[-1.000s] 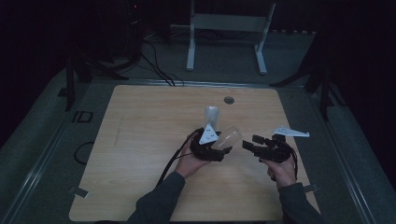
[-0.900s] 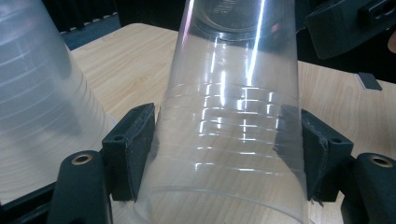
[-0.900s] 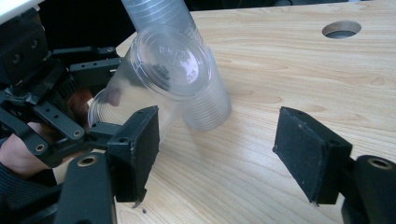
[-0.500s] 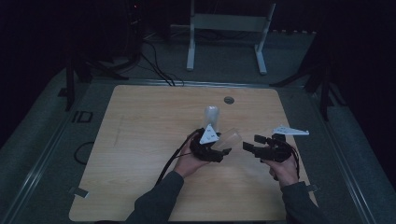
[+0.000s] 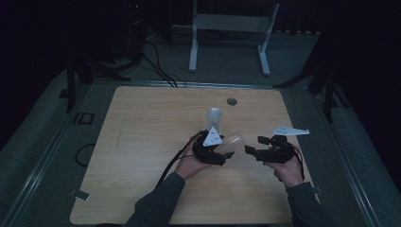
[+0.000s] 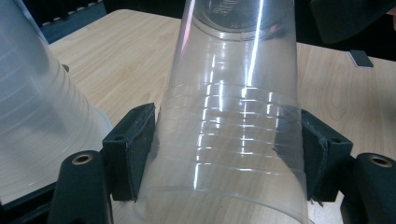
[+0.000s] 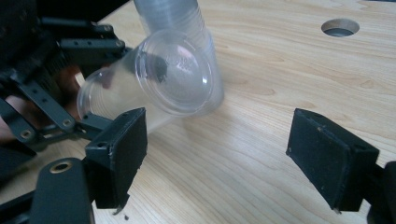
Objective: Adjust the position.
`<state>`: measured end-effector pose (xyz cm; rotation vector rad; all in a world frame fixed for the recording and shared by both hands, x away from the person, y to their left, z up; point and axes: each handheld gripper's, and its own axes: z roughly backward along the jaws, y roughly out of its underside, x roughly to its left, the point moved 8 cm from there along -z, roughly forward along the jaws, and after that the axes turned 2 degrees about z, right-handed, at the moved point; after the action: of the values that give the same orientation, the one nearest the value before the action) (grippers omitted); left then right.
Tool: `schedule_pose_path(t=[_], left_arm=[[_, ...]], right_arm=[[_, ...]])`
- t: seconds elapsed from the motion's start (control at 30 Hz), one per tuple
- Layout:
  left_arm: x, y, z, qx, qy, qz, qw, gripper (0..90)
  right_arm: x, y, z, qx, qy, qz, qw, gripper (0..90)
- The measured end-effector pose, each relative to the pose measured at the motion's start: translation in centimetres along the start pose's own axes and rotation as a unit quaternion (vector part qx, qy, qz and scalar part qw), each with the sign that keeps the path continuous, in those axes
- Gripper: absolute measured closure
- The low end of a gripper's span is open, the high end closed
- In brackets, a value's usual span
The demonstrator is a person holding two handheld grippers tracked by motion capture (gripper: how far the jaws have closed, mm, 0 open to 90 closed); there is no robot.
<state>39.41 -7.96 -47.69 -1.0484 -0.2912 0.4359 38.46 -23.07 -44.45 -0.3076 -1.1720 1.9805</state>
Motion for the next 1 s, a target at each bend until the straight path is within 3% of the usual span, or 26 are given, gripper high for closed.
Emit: schedule_pose_path(t=[0.27,0.5,0.8,1.0], left_arm=[[0.17,-0.01,0.26,0.006,0.005,-0.005,1.0000,29.9],[0.13,0.12,0.27,0.012,0.009,-0.009,0.9998,30.0],[-0.01,0.26,0.21,0.022,0.019,-0.018,0.9994,30.2],[-0.04,0.20,0.26,0.024,0.021,-0.019,0.9993,30.3]], right_arm=[[0.12,0.15,-0.27,0.028,0.009,0.026,0.9992,18.3],[0.16,0.18,-0.30,0.041,0.008,0.033,0.9986,16.8],[0.29,0.36,-0.52,0.073,0.022,0.068,0.9947,14.8],[0.27,0.34,-0.50,0.090,0.024,0.091,0.9914,18.3]])
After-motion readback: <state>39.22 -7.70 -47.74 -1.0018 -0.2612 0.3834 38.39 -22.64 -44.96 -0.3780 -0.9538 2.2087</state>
